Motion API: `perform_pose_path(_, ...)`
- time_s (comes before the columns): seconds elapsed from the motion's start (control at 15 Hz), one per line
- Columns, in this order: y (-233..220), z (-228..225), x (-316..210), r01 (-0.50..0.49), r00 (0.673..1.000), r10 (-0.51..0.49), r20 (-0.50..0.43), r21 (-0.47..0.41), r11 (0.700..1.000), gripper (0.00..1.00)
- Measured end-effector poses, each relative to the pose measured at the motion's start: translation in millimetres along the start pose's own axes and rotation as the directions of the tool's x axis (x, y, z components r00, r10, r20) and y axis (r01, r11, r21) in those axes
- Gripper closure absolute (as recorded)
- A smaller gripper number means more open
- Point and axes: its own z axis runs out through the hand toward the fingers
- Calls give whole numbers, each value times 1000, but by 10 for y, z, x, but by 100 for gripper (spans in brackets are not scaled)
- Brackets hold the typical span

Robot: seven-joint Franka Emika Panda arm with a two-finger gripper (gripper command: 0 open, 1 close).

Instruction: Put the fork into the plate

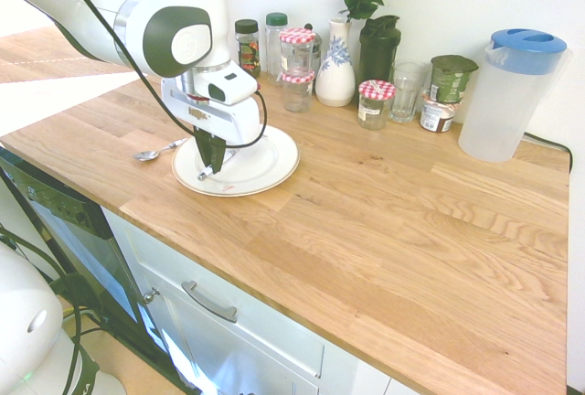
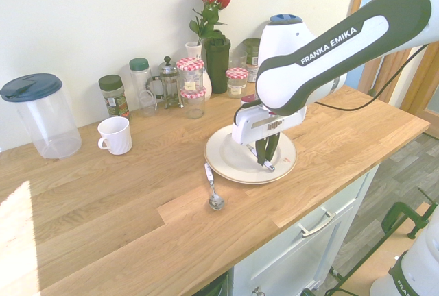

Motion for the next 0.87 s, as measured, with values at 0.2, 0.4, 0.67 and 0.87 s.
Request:
perform_pose_path(0.2,0,0,0,-2,1000,2,2,1,1000,0)
perform_pose_path(0.4,3,29,-2,-3,1000,3,8,-6,1000,0)
perform_pose_path(0.67,-20,-62,116,-16,1000,16,-8,12,1000,0)
perform_pose_path(0.87,-104,-404,414,-40,997,45,-59,73,996,0)
